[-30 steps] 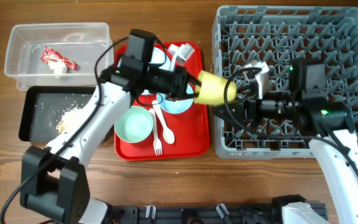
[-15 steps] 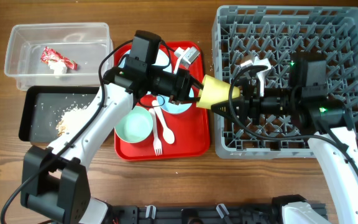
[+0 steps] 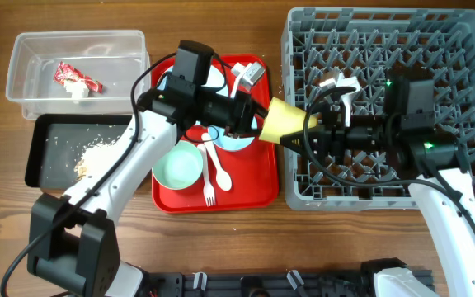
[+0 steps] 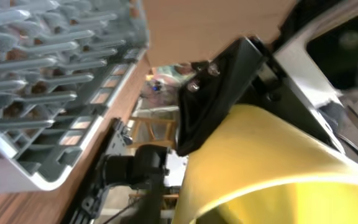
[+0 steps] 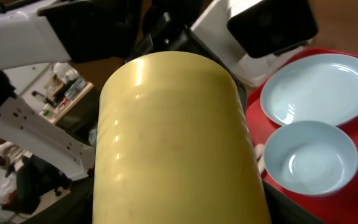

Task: Sort waste into correct bins and load items into the dishwasher rack
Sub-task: 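Place the yellow cup into the dish rack with the right gripper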

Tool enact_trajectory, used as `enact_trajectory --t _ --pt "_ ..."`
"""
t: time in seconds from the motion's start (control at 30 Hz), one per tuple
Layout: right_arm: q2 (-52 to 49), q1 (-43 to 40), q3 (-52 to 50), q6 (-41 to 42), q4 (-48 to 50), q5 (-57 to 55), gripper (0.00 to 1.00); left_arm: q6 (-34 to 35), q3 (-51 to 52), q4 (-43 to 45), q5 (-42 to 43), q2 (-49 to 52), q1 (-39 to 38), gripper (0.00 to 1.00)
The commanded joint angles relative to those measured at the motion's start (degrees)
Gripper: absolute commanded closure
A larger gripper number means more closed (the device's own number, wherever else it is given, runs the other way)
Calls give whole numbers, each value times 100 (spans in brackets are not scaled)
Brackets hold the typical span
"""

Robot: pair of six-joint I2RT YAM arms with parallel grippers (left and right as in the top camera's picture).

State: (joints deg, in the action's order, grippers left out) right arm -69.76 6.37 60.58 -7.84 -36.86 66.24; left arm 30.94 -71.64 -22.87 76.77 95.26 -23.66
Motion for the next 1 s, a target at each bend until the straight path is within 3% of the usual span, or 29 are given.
enact_trajectory --t 0.0,0.07,0.13,0.3,0.47,0.63,0.97 --pt "-15 -2 70 -98 -271 -1248 36 -72 -28 -614 -2214 15 -22 63" --pt "-13 -2 70 -92 -540 -2153 41 -249 -28 -1049 -3432 -4 11 55" --pt "4 -2 72 83 -754 -2887 42 -376 -28 -1300 -4127 -127 170 51" --pt "85 -2 654 723 -1943 -4704 43 -450 -28 -2227 -5827 -1014 796 51" --pt "55 -11 1657 1880 -3582 -6483 47 -522 -28 -3141 -7385 -1714 931 50" --pt "-297 -538 1690 1982 -4385 -6583 52 -520 -28 -3292 -7475 -1790 931 49" --pt "-2374 -785 1679 1939 -3956 -6581 51 -522 -28 -3292 -7475 -1786 931 49"
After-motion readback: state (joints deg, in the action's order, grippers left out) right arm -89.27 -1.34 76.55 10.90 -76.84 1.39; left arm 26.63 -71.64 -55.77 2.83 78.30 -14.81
